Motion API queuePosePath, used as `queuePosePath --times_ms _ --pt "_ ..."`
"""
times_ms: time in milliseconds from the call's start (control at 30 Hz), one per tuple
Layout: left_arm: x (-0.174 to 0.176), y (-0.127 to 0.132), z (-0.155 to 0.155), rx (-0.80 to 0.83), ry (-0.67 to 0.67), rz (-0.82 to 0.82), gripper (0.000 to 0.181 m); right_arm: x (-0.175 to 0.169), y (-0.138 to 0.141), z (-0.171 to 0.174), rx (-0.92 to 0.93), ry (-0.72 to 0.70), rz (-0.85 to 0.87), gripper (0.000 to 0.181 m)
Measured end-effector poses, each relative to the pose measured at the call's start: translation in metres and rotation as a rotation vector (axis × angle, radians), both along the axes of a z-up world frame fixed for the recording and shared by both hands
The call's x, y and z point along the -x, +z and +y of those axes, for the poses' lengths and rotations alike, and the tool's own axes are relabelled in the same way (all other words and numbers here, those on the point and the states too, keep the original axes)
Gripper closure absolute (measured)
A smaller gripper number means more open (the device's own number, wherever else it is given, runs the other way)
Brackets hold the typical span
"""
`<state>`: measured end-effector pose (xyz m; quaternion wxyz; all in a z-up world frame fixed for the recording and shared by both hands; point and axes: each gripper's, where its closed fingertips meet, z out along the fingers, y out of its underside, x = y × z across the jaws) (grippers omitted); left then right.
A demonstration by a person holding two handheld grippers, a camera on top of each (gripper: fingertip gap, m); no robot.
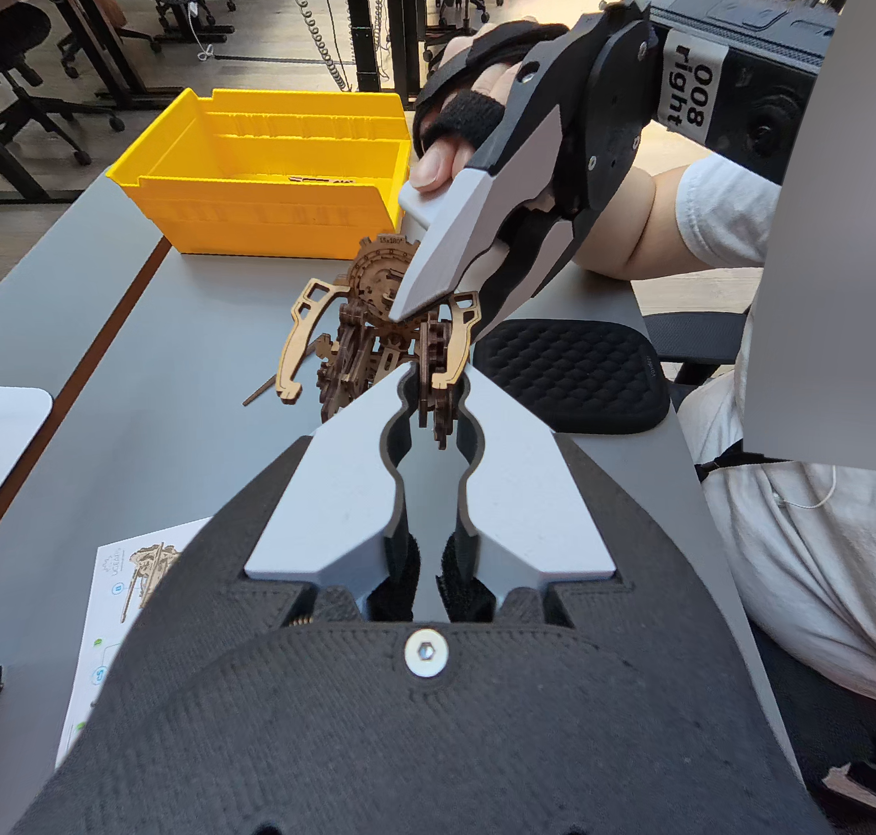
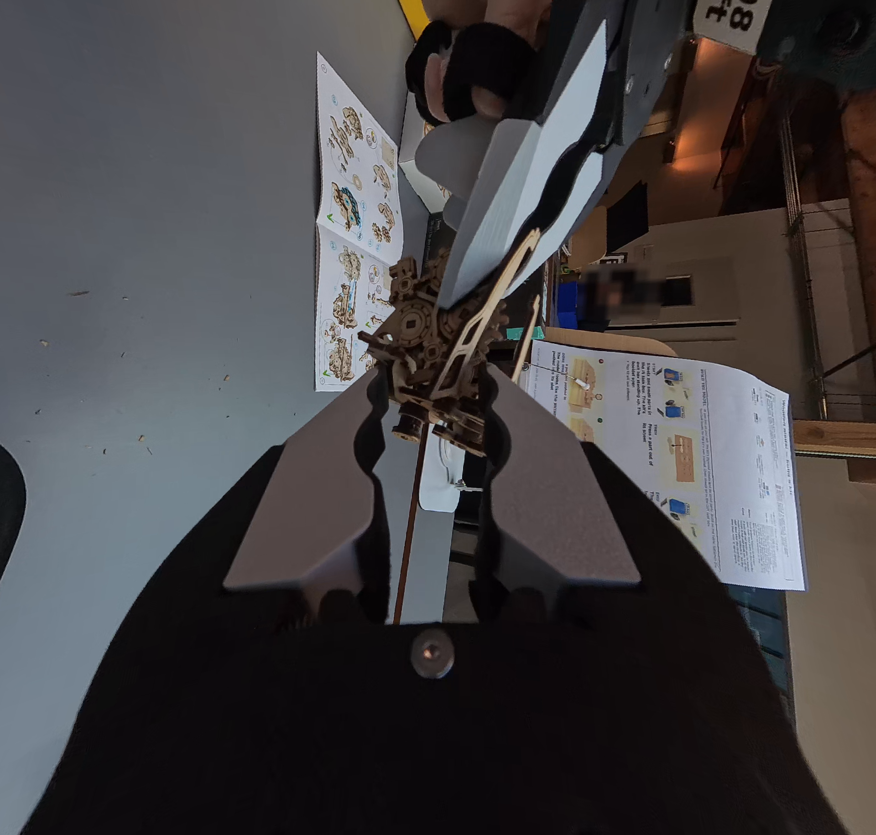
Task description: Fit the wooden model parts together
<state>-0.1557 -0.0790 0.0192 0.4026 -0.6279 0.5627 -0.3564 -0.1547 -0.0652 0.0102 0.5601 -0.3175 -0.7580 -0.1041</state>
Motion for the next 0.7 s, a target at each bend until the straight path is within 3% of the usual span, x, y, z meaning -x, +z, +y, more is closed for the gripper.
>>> queuePosePath --times_ms 700 --pt "-0.002 0.013 0.002 0.043 -0.007 -0.133 0.167 -0.004 0.008 0.001 0.000 -0.019 0.025 0.153"
